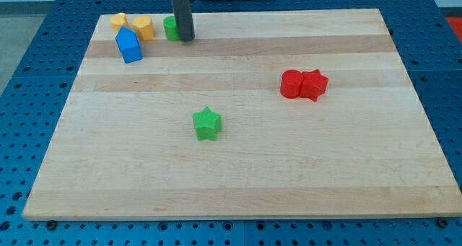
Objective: Move your arm close to the red star
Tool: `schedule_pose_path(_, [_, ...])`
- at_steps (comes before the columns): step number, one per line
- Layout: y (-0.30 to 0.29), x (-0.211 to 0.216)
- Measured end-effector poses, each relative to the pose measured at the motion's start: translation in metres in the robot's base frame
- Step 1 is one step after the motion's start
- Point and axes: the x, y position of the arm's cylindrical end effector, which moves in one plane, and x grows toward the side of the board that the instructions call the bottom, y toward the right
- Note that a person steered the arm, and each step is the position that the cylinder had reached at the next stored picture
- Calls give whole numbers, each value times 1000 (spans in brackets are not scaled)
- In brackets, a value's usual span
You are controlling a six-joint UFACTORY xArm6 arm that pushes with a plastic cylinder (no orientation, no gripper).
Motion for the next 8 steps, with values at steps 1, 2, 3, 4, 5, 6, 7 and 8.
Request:
schedule_pose_path(1, [-19, 0])
schedule_pose_path(2, [-24, -7])
schedule_pose_path(3, [-24, -12])
schedule_pose_path(4, [-13, 1])
schedule_pose_path(5, [21, 17])
schedule_pose_path(6, [76, 26])
schedule_pose_path(7, [138, 40])
schedule_pose_path(8, [192, 55])
